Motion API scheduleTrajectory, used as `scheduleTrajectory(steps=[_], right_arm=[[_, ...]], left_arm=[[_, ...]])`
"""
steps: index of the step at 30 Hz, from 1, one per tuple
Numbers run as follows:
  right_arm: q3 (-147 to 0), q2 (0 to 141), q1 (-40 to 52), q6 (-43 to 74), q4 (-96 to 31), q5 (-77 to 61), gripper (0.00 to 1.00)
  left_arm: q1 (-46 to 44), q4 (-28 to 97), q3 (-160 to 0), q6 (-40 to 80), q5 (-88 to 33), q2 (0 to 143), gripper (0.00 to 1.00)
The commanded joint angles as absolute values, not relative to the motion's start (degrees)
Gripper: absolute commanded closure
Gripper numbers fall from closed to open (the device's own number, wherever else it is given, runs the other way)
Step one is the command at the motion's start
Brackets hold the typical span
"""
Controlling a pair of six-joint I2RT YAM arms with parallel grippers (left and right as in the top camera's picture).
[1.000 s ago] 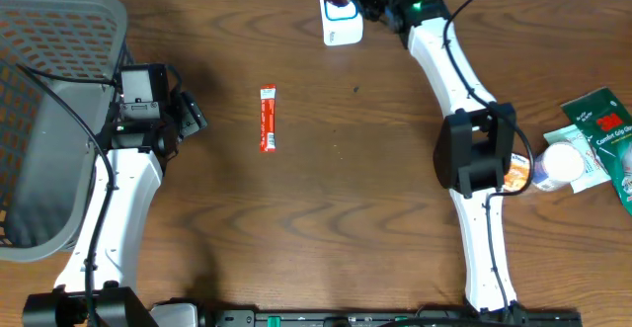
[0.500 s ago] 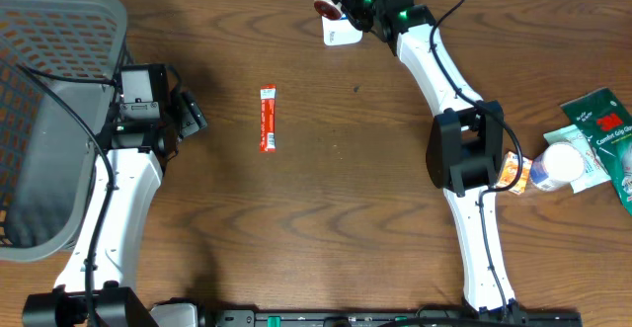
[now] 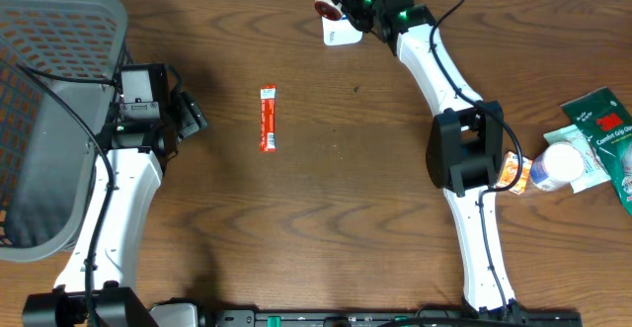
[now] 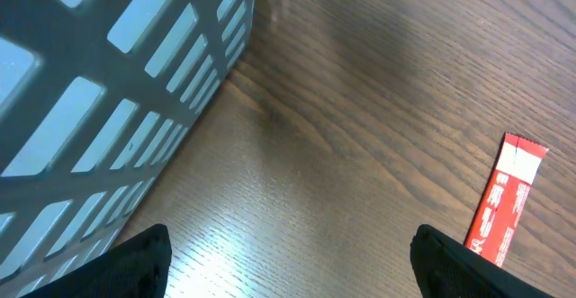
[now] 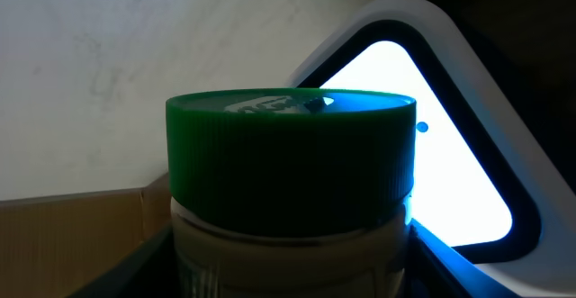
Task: Scan the item barcode
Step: 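Carry the jar up to the white scanner and hold it there, then move the jar right and set it down beside the tissue pack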
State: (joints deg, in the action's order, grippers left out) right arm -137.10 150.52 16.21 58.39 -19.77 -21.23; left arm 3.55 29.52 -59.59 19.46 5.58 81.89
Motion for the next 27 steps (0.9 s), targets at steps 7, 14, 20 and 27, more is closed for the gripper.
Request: scheduleTrajectory(steps=[7, 14, 20, 27], right_arm=[[-139.1, 150.2, 14.8, 59.0, -19.0, -26.1, 0.61], [-139.1, 145.9, 14.5, 52.5, -23.2, -26.3, 0.61], [-139.1, 138.2, 14.5, 40.8, -34.1, -24.9, 0.62], [-139.1, 126.3, 14.5, 22.5, -56.2, -18.3, 0.62]], left_arm=[[4.3, 29.5, -60.2, 19.6, 7.1, 81.6, 0.15], [4.3, 29.5, -60.2, 19.6, 7.1, 81.6, 0.15], [4.3, 29.5, -60.2, 19.6, 7.1, 81.6, 0.15], [4.3, 29.5, -60.2, 19.6, 7.1, 81.6, 0.15]])
